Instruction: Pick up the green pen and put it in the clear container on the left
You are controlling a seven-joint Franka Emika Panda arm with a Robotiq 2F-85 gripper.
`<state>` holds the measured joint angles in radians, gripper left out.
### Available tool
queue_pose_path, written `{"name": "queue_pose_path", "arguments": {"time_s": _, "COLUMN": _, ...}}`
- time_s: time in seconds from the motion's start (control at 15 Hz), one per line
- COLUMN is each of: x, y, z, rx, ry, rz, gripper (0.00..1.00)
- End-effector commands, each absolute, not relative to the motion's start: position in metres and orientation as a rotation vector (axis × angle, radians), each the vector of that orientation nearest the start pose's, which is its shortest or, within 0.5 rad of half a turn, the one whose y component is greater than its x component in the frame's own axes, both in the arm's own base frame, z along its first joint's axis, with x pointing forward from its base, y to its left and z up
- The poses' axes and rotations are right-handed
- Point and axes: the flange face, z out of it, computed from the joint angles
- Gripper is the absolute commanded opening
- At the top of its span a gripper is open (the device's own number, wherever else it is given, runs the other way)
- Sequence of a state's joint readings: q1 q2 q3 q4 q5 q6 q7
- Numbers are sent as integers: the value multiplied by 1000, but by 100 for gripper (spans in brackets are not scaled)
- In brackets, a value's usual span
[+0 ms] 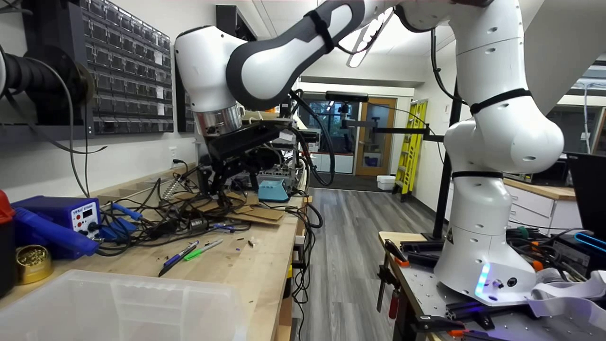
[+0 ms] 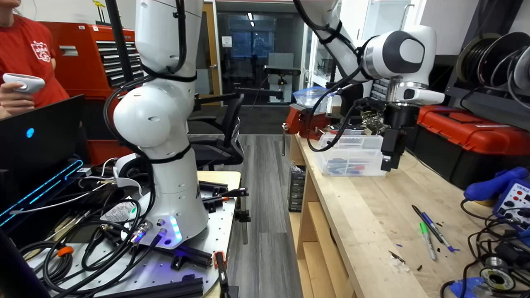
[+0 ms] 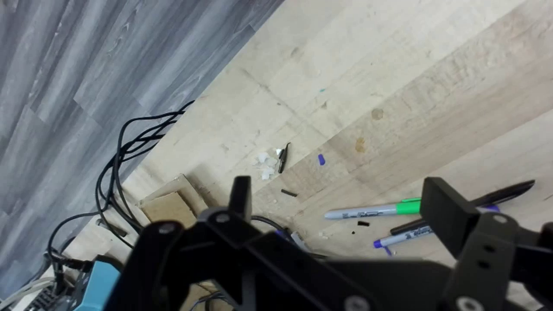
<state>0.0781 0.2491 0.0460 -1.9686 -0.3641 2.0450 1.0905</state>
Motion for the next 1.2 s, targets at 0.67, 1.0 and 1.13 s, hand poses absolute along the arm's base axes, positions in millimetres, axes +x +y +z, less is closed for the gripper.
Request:
{"name": "queue_pose_path", "arguments": {"time_s": 0.67, "x": 604, "y": 36, "z": 316, "rx": -3066, "ry": 1716, "rz": -100, "gripper": 100}}
{"name": "queue_pose_path", "arguments": {"time_s": 1.0, "x": 617, "y": 38, "z": 299, "rx": -2955, "ry": 1890, "rz": -79, "gripper": 100}}
{"name": "queue_pose_path", "arguments": {"time_s": 1.13, "x": 628, "y": 31, "z": 284, "rx": -2860, "ry": 2029, "rz": -61, "gripper": 100}}
